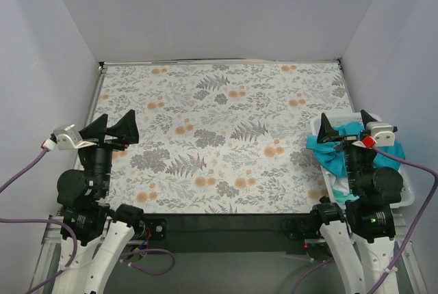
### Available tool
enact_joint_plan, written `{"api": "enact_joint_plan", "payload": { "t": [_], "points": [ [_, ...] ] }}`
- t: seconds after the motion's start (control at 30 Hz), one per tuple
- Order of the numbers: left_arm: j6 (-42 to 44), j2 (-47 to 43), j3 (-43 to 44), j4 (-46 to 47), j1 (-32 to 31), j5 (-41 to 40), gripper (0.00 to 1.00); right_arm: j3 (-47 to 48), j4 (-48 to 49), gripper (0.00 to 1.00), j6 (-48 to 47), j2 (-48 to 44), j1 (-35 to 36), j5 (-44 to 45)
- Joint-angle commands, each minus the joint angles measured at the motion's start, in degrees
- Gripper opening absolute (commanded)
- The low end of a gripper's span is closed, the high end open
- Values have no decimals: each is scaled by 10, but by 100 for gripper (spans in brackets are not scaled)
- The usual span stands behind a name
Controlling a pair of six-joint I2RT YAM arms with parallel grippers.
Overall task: Fold and stack the t-shirts
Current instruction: Grab the tshirt from the pile
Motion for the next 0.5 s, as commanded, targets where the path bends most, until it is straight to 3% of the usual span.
{"api": "enact_joint_plan", "payload": {
  "t": [0.0, 0.17, 0.47],
  "points": [
    [-5, 6, -18, -10, 3, -8, 98, 14, -4, 98, 32, 21, 3, 47],
    [-13, 24, -45, -19, 3, 8, 98, 45, -43, 98, 36, 91, 3, 49],
    [-7, 27, -107, -32, 3, 19, 98, 150, -185, 98, 122, 312, 3, 172]
  ]
}}
